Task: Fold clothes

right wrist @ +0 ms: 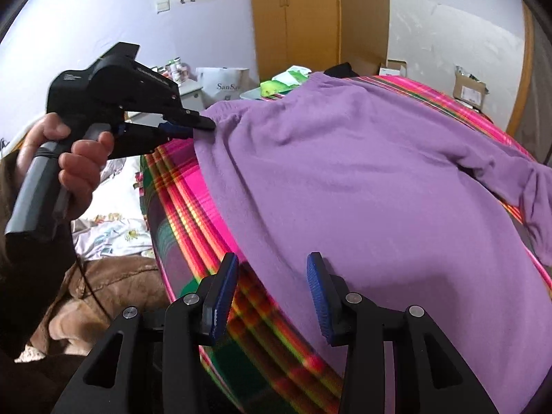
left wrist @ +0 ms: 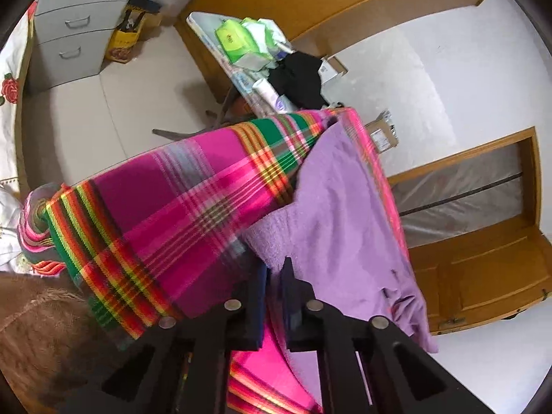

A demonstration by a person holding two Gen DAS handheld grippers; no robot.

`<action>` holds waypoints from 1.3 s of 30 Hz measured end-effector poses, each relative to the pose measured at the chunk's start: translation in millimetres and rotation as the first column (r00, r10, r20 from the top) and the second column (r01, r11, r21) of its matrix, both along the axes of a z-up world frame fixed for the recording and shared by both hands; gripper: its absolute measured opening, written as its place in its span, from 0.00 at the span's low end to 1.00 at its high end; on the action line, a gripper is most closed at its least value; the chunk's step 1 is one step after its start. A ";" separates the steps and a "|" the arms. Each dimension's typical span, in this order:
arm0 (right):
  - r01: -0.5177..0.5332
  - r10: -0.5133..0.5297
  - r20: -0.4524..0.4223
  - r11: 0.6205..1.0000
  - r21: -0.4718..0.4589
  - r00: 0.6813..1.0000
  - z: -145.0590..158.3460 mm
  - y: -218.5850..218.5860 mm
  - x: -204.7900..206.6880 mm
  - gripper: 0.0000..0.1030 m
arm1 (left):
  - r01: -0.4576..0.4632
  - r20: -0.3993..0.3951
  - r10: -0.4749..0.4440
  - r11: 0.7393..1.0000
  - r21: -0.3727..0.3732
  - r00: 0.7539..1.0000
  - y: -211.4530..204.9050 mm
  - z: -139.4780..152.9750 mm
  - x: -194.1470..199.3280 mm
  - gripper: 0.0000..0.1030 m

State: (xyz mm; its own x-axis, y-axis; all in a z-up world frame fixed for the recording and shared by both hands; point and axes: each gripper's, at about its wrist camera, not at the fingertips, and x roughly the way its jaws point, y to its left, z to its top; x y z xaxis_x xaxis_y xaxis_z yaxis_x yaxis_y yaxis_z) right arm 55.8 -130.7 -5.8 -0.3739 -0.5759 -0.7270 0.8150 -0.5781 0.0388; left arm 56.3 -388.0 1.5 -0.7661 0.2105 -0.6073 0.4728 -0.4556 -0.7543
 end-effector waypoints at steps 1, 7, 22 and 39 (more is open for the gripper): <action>0.004 -0.004 -0.012 1.000 0.006 1.000 -0.6 -2.7 -0.7 0.42 | -0.002 -0.014 0.002 1.000 -0.002 1.000 -0.5 3.4 0.6 0.06; 0.024 -0.021 -0.088 0.999 0.037 0.996 -0.9 -12.2 -0.8 0.36 | -0.002 -0.049 0.000 1.000 -0.025 0.999 -1.1 16.0 3.7 0.06; 0.012 -0.012 -0.034 1.000 -0.007 0.999 13.2 -13.0 8.1 0.05 | -0.011 0.037 0.014 0.998 -0.069 0.999 -8.6 -1.0 16.6 0.06; -0.012 0.016 0.099 0.999 -0.043 0.995 21.5 -6.2 -11.2 0.20 | 0.079 0.156 -0.058 0.988 -0.134 0.986 -4.7 5.4 12.2 0.11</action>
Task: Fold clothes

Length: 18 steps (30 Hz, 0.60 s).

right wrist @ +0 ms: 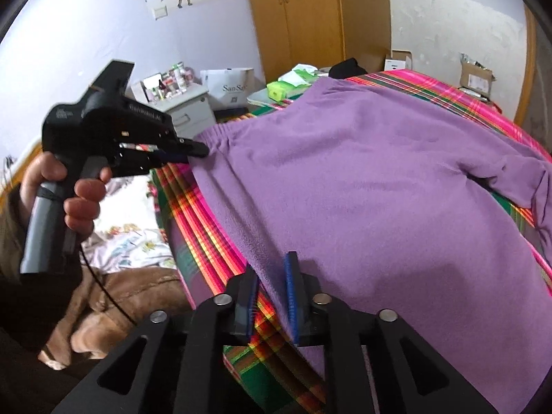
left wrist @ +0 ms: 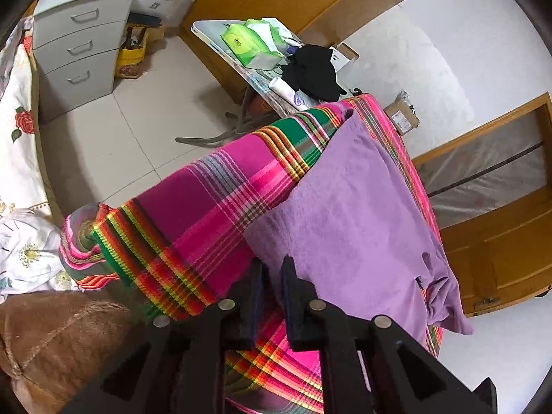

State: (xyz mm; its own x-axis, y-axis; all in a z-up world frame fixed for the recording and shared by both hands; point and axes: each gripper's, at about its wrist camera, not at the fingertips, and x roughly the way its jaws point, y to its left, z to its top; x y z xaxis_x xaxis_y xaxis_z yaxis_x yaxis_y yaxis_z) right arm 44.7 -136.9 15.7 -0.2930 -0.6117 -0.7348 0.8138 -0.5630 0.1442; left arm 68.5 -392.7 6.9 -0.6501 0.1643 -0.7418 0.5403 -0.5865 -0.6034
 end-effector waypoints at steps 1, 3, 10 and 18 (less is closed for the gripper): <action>-0.001 0.001 0.009 1.000 -0.009 1.000 3.7 2.1 -1.1 0.24 | -0.005 0.006 0.005 1.000 -0.010 1.000 -0.9 2.8 1.6 0.11; 0.001 0.000 0.025 0.999 -0.038 1.000 12.1 8.3 -3.1 0.24 | -0.022 0.013 0.022 0.999 -0.036 1.000 -3.8 10.0 6.8 0.11; 0.054 -0.052 0.019 0.991 -0.124 0.998 52.1 40.6 -15.4 0.26 | -0.015 -0.023 0.012 0.988 -0.154 1.000 -7.4 62.2 17.8 0.16; 0.269 -0.279 -0.195 0.960 -0.076 0.940 111.6 119.3 -53.3 0.26 | 0.202 -0.049 -0.231 0.921 -0.335 0.972 38.8 134.9 -21.8 0.20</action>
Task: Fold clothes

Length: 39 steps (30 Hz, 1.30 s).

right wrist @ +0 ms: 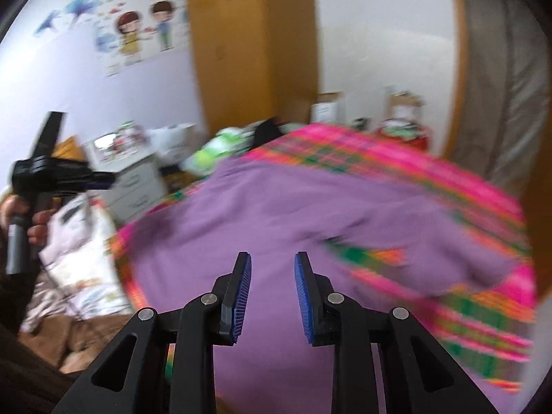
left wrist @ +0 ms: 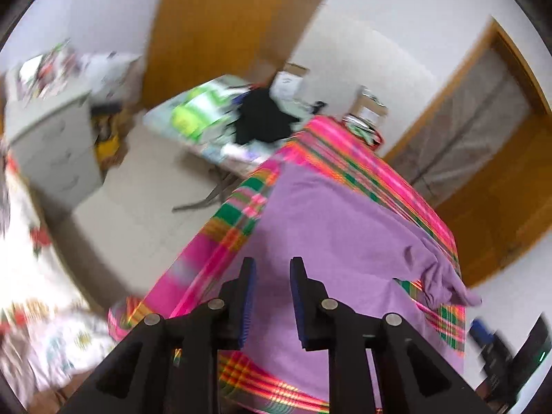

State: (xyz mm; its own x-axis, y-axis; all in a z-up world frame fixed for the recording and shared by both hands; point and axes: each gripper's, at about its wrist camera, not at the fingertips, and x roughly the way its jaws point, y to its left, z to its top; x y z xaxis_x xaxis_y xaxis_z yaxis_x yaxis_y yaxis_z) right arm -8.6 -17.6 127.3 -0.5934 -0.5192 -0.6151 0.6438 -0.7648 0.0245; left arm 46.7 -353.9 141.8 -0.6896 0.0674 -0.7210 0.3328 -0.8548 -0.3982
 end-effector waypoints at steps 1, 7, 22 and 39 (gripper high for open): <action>0.032 -0.032 -0.029 0.999 0.016 0.999 11.2 9.9 -5.5 0.26 | 0.030 -0.002 -0.030 1.000 -0.010 1.000 6.1 6.4 -7.4 0.20; 0.127 -0.122 -0.121 0.991 0.036 0.985 65.0 49.9 -42.2 0.26 | 0.200 0.007 -0.201 0.970 -0.135 0.980 51.1 42.8 -54.3 0.20; 0.183 -0.212 0.144 0.964 0.190 0.967 27.3 75.8 -198.1 0.26 | 0.522 0.131 -0.506 0.836 -0.167 0.853 166.8 19.9 -211.3 0.20; 0.094 -0.091 0.444 0.995 0.017 0.891 -63.7 94.0 -288.2 0.45 | 0.728 0.306 -0.670 0.670 -0.144 0.677 287.8 -104.3 -331.4 0.20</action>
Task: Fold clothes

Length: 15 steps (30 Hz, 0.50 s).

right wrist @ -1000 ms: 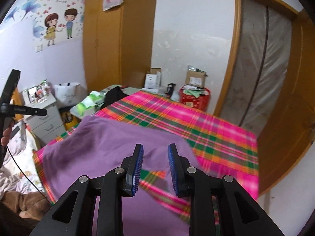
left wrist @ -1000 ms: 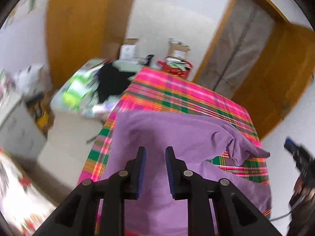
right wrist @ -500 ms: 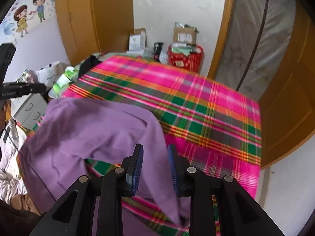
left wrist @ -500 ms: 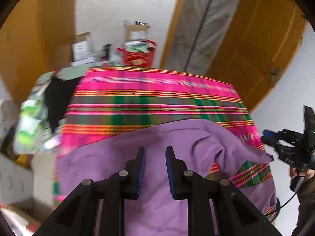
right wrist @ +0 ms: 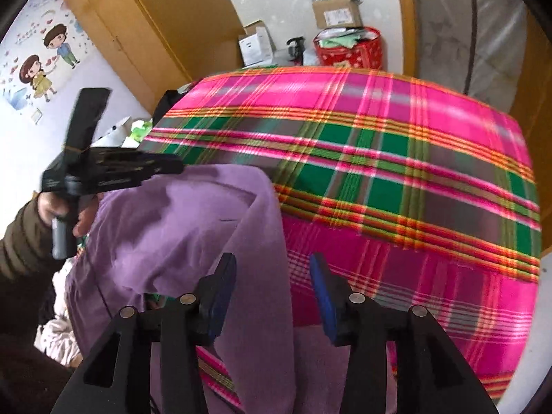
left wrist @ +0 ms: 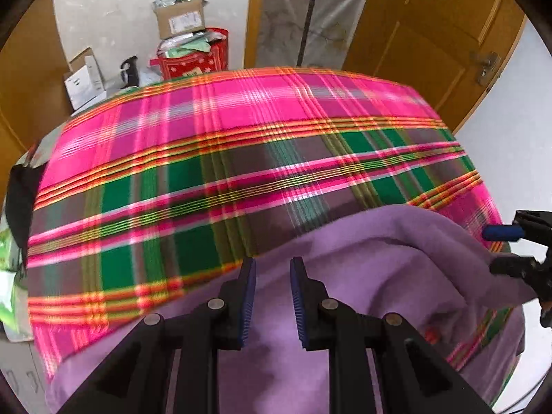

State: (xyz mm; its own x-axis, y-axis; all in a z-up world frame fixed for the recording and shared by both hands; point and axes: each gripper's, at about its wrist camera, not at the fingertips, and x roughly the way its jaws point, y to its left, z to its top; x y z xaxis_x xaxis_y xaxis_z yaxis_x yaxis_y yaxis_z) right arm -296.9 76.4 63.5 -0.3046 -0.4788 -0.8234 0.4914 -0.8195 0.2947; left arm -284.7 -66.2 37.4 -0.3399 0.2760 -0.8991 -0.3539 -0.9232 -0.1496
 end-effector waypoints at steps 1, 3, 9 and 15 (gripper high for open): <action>-0.018 0.018 0.007 1.000 0.002 1.000 -3.0 -3.3 -1.7 0.45 | 0.002 0.014 -0.002 1.000 -0.003 1.000 3.3 -6.2 -4.3 0.20; -0.037 0.037 0.013 0.999 0.025 0.999 -8.9 -9.6 -5.1 0.45 | -0.005 0.015 0.006 1.000 -0.021 1.000 6.4 -14.0 -10.1 0.20; -0.042 0.042 0.036 0.999 -0.008 0.998 -19.3 -9.9 -19.6 0.10 | 0.023 -0.015 -0.023 1.000 -0.009 1.000 12.1 -20.9 -13.6 0.20; -0.074 0.074 0.011 0.997 -0.020 0.997 -11.8 -8.8 -22.6 0.04 | 0.069 0.012 -0.070 0.997 0.045 0.997 13.1 -20.7 -10.8 0.20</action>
